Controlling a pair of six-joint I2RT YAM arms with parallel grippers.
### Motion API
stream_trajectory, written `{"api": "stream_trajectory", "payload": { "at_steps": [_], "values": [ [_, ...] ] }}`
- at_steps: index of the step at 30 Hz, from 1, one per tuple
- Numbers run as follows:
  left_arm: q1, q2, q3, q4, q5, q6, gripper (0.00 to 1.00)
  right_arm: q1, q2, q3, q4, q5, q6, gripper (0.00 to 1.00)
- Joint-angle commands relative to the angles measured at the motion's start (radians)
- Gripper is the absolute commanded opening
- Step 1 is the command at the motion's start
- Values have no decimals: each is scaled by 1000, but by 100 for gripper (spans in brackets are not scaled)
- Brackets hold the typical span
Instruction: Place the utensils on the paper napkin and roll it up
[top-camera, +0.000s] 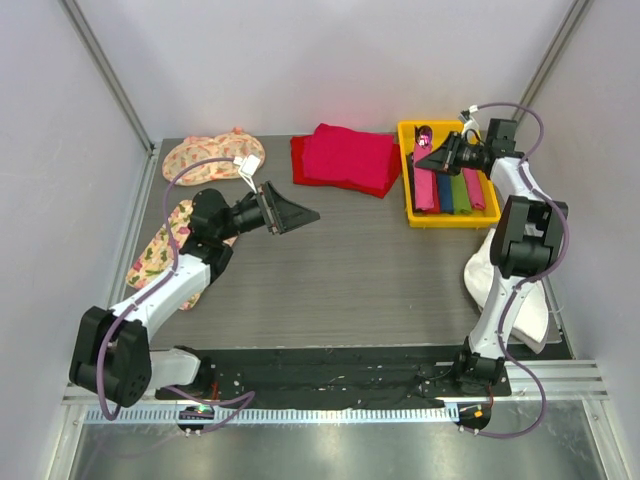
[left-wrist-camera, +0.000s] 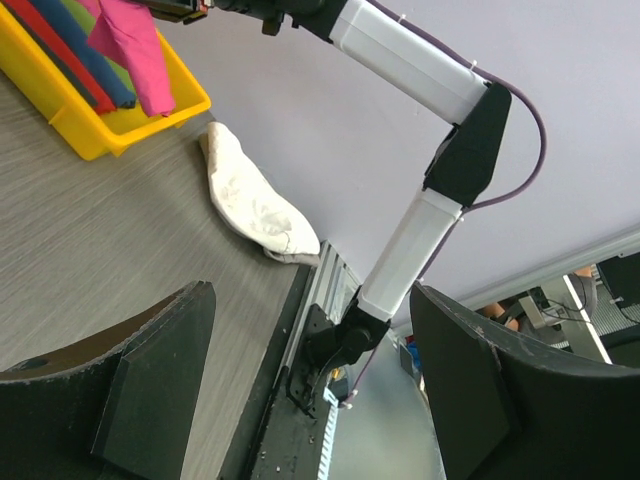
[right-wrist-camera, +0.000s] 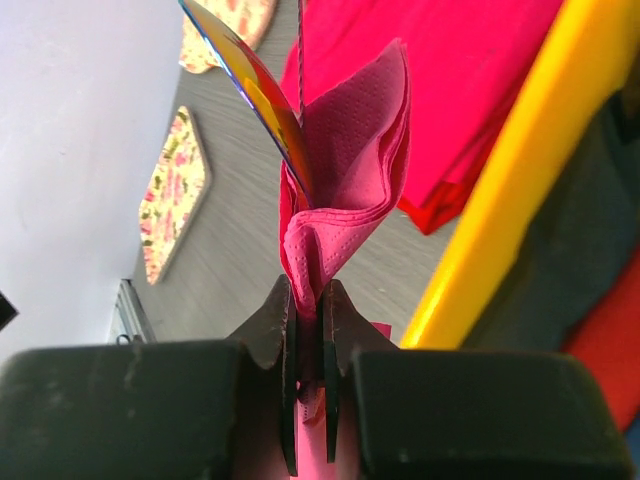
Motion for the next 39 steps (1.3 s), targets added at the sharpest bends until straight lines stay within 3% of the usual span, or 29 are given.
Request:
{"api": "stream_trajectory", "payload": {
  "at_steps": [1, 22, 39],
  "values": [
    [6, 26, -8, 54, 17, 7, 83, -10, 45, 103, -72, -17, -105, 1],
    [24, 74, -29, 86, 8, -13, 83, -10, 312, 319, -75, -42, -90, 1],
    [36, 101, -28, 97, 11, -34, 83, -7, 378, 336, -71, 38, -130, 1]
  ]
}}
